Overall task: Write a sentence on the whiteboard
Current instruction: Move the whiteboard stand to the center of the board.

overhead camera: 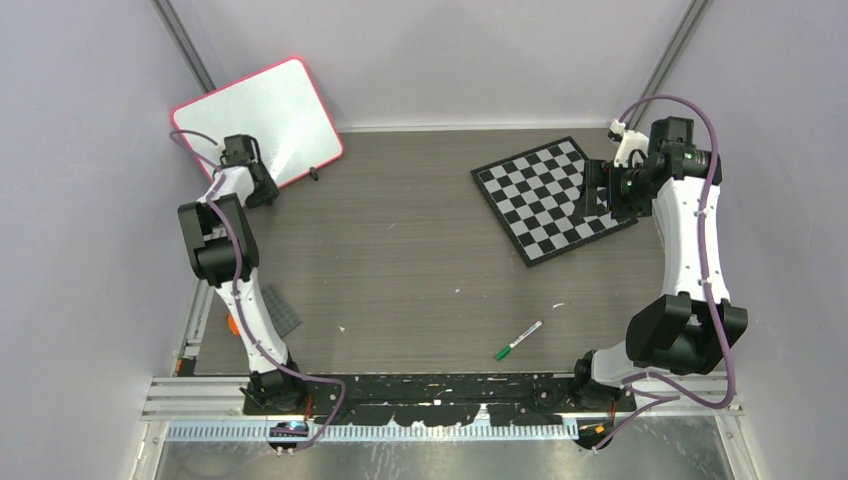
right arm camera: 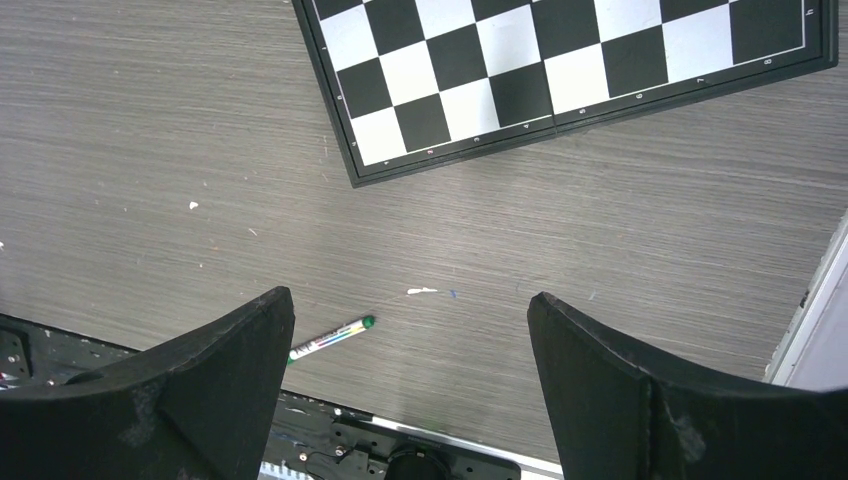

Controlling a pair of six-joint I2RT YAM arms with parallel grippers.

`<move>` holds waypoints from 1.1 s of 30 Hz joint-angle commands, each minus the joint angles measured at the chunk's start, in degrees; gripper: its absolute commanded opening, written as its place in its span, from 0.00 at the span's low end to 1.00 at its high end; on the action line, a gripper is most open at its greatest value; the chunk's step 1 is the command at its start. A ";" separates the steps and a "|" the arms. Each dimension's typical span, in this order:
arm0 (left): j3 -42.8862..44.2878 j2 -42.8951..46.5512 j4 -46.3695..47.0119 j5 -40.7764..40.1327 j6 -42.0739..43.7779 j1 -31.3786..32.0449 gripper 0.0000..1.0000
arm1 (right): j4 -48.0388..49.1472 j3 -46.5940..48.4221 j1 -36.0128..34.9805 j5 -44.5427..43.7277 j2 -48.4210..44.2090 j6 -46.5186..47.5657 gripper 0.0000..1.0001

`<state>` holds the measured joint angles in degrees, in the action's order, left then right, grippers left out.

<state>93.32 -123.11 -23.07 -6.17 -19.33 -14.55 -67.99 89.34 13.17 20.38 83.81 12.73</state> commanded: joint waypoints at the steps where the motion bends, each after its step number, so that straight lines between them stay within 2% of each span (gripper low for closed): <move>1: 3.62 -1.60 3.90 0.03 -0.36 -0.32 0.42 | -0.14 1.01 -0.09 -1.26 -1.60 0.70 0.91; 8: 4.64 -2.86 3.86 0.50 -0.03 -0.28 0.32 | 0.01 1.28 0.07 -1.66 -1.13 0.60 0.91; 11: 3.81 -2.44 3.73 1.13 0.26 -0.07 0.24 | 0.01 1.40 0.06 -1.66 -1.02 0.63 0.91; 15: 1.83 -0.53 2.93 1.08 -0.30 0.70 0.06 | 0.05 1.36 0.04 -1.75 -1.02 0.80 0.91; 17: -0.15 1.11 2.75 1.23 -0.88 1.37 0.00 | 0.11 1.24 0.03 -1.54 -1.08 0.79 0.91; 26: -9.96 7.80 0.37 1.15 -6.53 7.18 0.00 | 0.65 0.53 0.05 0.06 -1.28 0.15 0.91; 33: -19.46 13.48 -1.29 -4.05 -12.11 16.23 0.00 | 1.06 -0.57 0.04 0.77 -2.11 -0.14 0.89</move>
<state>78.00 -113.91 -20.82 -10.61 -26.28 -4.51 -67.85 89.32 13.19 19.86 83.81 12.97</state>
